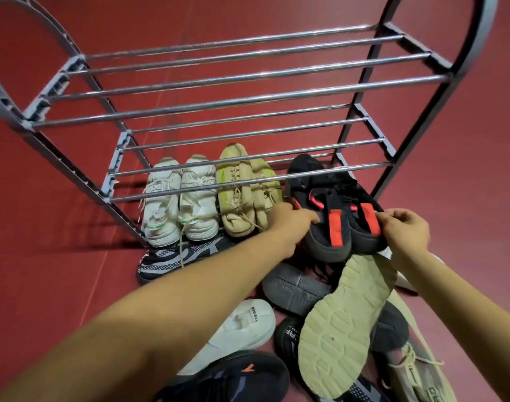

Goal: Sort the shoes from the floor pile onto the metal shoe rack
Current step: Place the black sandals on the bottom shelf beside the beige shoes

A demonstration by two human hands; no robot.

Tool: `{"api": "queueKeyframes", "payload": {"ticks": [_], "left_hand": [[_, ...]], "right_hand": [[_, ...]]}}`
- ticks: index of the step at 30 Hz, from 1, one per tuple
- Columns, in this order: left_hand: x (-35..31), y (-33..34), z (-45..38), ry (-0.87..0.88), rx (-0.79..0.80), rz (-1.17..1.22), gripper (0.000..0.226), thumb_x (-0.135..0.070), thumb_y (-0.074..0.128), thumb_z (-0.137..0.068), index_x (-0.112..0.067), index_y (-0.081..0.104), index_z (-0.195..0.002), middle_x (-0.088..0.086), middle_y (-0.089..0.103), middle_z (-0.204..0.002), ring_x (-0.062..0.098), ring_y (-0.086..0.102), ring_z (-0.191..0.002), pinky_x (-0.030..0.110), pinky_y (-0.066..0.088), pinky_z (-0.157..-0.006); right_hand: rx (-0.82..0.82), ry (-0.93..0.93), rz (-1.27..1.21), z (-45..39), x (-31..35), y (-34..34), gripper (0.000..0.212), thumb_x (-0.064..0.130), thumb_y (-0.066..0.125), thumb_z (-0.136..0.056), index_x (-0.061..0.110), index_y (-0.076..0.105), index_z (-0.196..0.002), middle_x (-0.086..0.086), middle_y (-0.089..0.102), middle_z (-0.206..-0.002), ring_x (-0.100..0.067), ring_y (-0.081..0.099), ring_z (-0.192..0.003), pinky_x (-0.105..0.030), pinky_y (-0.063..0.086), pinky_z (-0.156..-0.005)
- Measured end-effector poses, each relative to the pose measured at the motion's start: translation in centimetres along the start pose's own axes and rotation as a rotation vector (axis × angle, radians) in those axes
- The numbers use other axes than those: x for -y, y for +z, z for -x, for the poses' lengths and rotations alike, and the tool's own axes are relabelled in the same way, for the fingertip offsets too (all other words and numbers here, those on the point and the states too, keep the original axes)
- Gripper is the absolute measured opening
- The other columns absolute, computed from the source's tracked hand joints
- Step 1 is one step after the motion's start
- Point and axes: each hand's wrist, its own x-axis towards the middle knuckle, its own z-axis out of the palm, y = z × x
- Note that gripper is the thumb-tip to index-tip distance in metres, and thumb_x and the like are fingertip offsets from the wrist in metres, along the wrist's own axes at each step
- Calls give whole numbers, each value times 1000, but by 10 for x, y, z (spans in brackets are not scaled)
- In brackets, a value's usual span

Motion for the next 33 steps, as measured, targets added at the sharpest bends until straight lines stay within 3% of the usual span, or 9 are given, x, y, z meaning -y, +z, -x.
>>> {"api": "queueKeyframes", "payload": {"ticks": [3, 5, 7, 9, 13, 17, 21, 25, 33], "left_hand": [[-21, 2, -18, 62, -68, -40, 30, -19, 78, -79, -13, 51, -68, 2, 48, -69, 21, 47, -67, 28, 34, -53], [-32, 3, -30, 84, -84, -67, 24, -30, 73, -88, -10, 61, -97, 4, 57, -90, 24, 54, -86, 29, 42, -68], [-32, 3, -40, 36, -35, -78, 52, -41, 61, -95, -7, 53, -133, 10, 59, -124, 28, 56, -110, 32, 46, -90], [-25, 9, -38, 1, -13, -168, 61, -46, 52, -97, -6, 44, -143, 14, 52, -141, 33, 53, -124, 38, 44, -103], [9, 11, -2, 482, -234, -717, 44, -32, 51, -92, -14, 47, -132, 6, 45, -136, 27, 41, -128, 43, 39, -105], [42, -1, 5, 819, 3, -1099, 69, -36, 66, -73, -24, 42, -137, 1, 30, -155, 27, 28, -140, 49, 35, -110], [40, 3, -10, 813, 50, -1361, 65, -30, 79, -79, -20, 45, -133, 6, 31, -155, 32, 31, -138, 49, 37, -104], [29, 9, -10, 828, -18, -1287, 54, -34, 80, -78, -16, 50, -119, 5, 48, -127, 31, 50, -112, 44, 42, -92], [1, 50, -8, 911, -112, -1175, 55, -34, 81, -78, -12, 54, -120, 8, 50, -120, 31, 54, -105, 41, 44, -89]], "right_hand": [[-78, -50, 1, -8, 7, 17, 16, 27, 80, -77, 19, 66, -79, -3, 67, -78, -17, 59, -71, -32, 54, -66], [-118, -118, 20, -10, 10, 27, 20, 33, 79, -79, 17, 69, -85, -2, 67, -80, -16, 59, -73, -31, 51, -70], [-108, -185, 84, -9, 10, 37, 26, 36, 74, -85, 13, 71, -96, -1, 68, -88, -15, 60, -82, -26, 45, -76], [-70, -171, 145, -9, 1, 41, 34, 35, 70, -89, 10, 68, -111, -2, 68, -100, -18, 60, -94, -26, 43, -84], [16, -30, 284, -8, -6, 30, 53, 31, 69, -82, 7, 52, -126, -14, 62, -120, -28, 57, -98, -34, 46, -82], [250, -364, 562, 11, 3, 17, 73, 32, 76, -75, 23, 39, -138, -8, 35, -130, -31, 45, -109, -41, 44, -99], [406, -632, 1016, 8, -4, 27, 61, 35, 84, -63, 16, 58, -115, -15, 37, -135, -42, 48, -116, -44, 51, -92], [357, -763, 914, 0, -6, 34, 27, 3, 70, -61, 14, 48, -74, -11, 46, -102, -37, 53, -88, -31, 37, -67], [243, -882, 806, -5, -12, 19, 23, -5, 67, -67, 6, 47, -67, -7, 44, -93, -29, 44, -83, -32, 34, -62]]}}
